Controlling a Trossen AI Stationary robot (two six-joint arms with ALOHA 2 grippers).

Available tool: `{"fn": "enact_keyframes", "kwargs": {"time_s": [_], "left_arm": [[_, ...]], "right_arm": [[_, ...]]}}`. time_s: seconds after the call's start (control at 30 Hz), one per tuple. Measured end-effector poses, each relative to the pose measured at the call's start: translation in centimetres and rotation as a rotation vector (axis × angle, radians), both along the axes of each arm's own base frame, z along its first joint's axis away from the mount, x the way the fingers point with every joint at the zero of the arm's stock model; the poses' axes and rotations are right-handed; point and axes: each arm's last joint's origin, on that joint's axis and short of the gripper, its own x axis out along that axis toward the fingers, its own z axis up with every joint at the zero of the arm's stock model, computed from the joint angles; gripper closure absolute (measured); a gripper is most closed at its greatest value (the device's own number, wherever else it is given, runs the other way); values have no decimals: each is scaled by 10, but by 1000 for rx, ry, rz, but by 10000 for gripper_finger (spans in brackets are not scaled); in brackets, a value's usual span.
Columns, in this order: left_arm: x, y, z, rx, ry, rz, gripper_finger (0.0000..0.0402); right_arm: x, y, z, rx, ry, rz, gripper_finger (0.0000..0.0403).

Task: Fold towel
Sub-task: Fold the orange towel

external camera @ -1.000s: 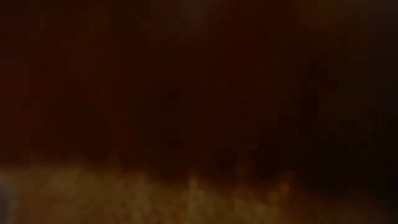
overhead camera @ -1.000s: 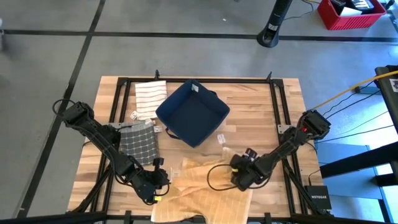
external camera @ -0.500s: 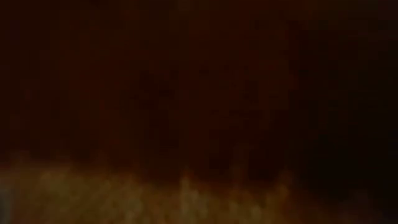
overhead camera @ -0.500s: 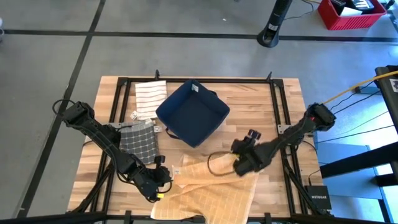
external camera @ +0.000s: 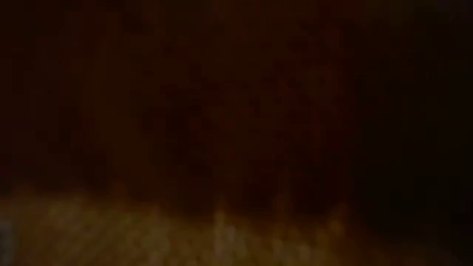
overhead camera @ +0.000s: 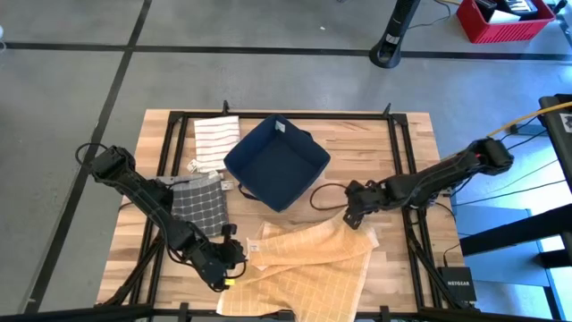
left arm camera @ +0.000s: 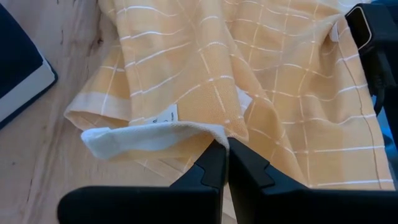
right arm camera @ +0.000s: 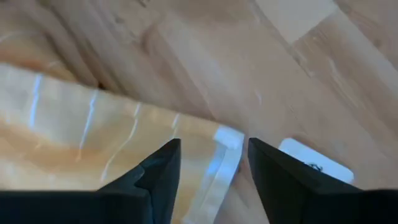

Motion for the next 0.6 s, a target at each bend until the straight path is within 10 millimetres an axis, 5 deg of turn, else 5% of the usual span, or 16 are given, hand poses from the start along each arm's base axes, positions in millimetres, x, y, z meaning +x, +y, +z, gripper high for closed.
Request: {"fn": "enact_keyframes", "kwargs": {"time_s": [0.3, 0.6], "left_arm": [[0, 0, 0, 0, 1, 0, 394], [0, 0, 0, 1, 1, 0, 394]], "right_arm": [[-3, -3, -33, 45, -24, -44, 177], [0, -3, -40, -2, -8, -26, 241]]}}
